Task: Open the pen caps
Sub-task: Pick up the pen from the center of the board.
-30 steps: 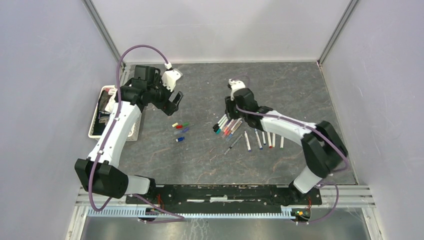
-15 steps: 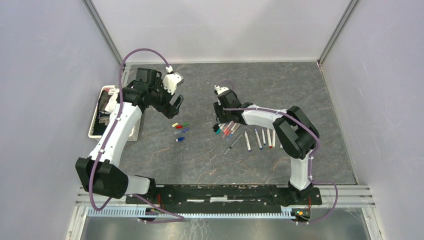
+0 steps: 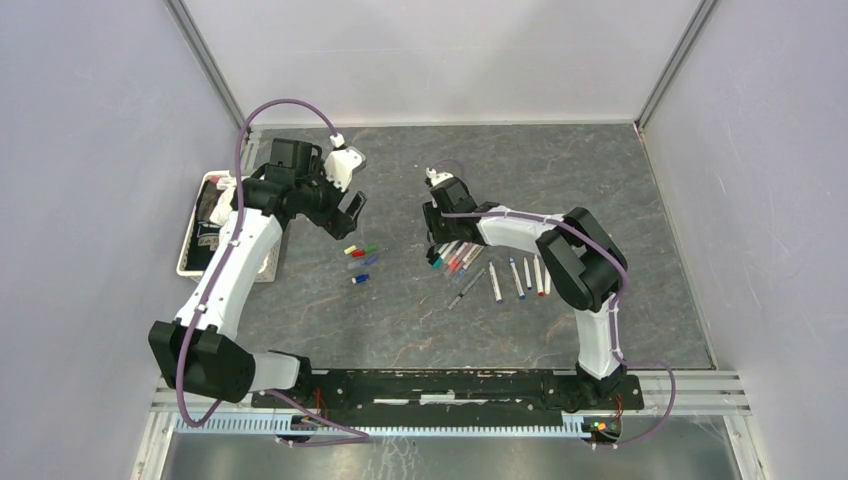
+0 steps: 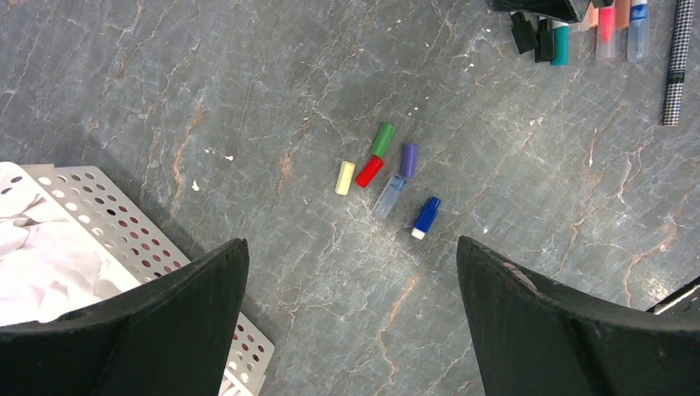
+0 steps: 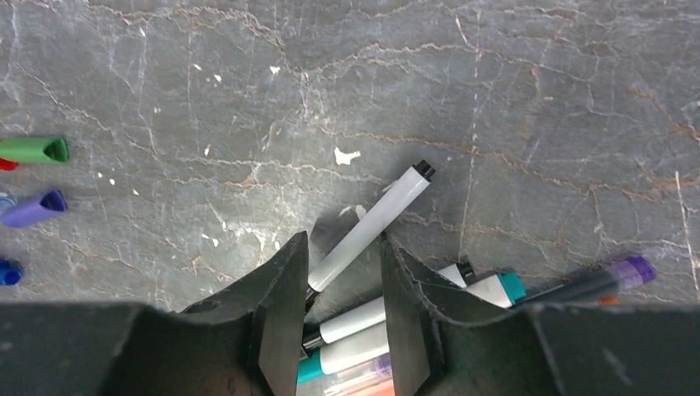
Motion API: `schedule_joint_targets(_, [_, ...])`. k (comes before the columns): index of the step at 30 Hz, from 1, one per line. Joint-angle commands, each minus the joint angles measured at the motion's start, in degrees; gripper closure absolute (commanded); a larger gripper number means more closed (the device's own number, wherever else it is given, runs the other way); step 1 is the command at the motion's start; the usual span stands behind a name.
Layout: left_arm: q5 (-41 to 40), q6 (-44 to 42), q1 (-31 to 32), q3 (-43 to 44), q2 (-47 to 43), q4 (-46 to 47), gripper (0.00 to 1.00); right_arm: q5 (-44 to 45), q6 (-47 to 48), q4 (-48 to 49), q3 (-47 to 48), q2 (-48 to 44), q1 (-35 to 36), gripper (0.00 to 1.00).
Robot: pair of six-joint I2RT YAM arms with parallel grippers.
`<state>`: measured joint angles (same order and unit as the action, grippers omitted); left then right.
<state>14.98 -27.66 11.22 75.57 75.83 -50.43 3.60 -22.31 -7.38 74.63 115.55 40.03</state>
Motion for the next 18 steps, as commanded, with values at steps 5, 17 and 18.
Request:
schedule_joint_targets(5, [0.2, 0.5, -0.3, -0.6, -1.7, 0.8, 0.00, -1.7, -3.4, 0.8, 4.2, 4.0, 1.0, 0.69])
schedule_joint_targets(17, [3.6, 3.1, -0.4, -0.2, -2.0, 0.0, 0.00, -8.2, -12.1, 7.0, 9.5, 6.3, 2.5, 1.00])
schedule_joint_targets(18, [3.7, 3.3, -0.3, -0.2, -2.1, 0.0, 0.00, -8.4, -12.7, 8.7, 9.7, 5.8, 2.6, 1.00])
